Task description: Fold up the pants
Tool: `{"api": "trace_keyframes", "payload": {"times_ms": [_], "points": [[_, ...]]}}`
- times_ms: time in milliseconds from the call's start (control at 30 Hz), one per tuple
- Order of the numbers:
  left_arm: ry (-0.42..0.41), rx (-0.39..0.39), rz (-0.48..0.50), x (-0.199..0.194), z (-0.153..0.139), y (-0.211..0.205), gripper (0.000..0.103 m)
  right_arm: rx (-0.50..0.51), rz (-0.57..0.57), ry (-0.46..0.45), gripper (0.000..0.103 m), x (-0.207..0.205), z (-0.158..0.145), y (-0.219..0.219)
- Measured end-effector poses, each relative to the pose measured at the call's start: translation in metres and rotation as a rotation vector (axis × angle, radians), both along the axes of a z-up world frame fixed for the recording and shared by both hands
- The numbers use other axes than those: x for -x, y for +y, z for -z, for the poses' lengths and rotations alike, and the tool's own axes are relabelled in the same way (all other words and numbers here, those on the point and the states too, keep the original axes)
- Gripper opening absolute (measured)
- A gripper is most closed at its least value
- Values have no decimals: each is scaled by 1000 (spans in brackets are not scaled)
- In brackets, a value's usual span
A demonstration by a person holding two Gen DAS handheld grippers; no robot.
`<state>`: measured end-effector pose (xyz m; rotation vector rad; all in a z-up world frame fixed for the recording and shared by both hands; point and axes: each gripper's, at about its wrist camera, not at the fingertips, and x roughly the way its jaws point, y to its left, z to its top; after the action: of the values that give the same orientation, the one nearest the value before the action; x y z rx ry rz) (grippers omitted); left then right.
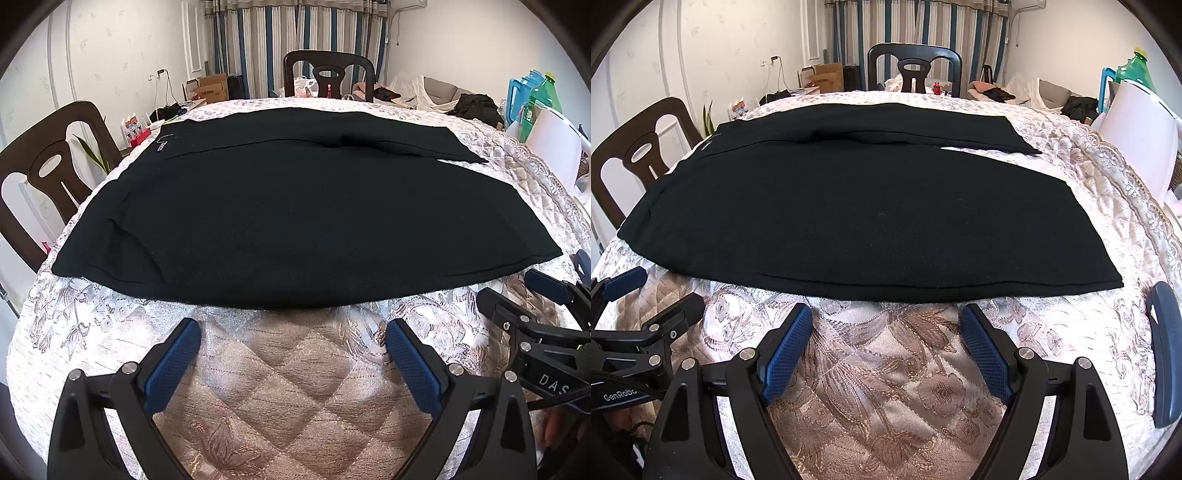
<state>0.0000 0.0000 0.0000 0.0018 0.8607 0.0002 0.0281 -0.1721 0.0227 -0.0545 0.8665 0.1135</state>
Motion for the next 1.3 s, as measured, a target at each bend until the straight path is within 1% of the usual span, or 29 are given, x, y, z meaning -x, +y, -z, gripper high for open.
{"api": "trace_keyframes", "payload": {"times_ms": [433, 533, 1300], "points": [[-14, -4, -22, 0, -1, -6, 102, 1, 0, -1, 83, 0, 0, 0], [-15, -3, -26, 2, 0, -1, 102, 1, 0, -1, 83, 0, 0, 0], [-18, -6, -27, 3, 0, -1, 102, 1, 0, -2, 83, 0, 0, 0]]}}
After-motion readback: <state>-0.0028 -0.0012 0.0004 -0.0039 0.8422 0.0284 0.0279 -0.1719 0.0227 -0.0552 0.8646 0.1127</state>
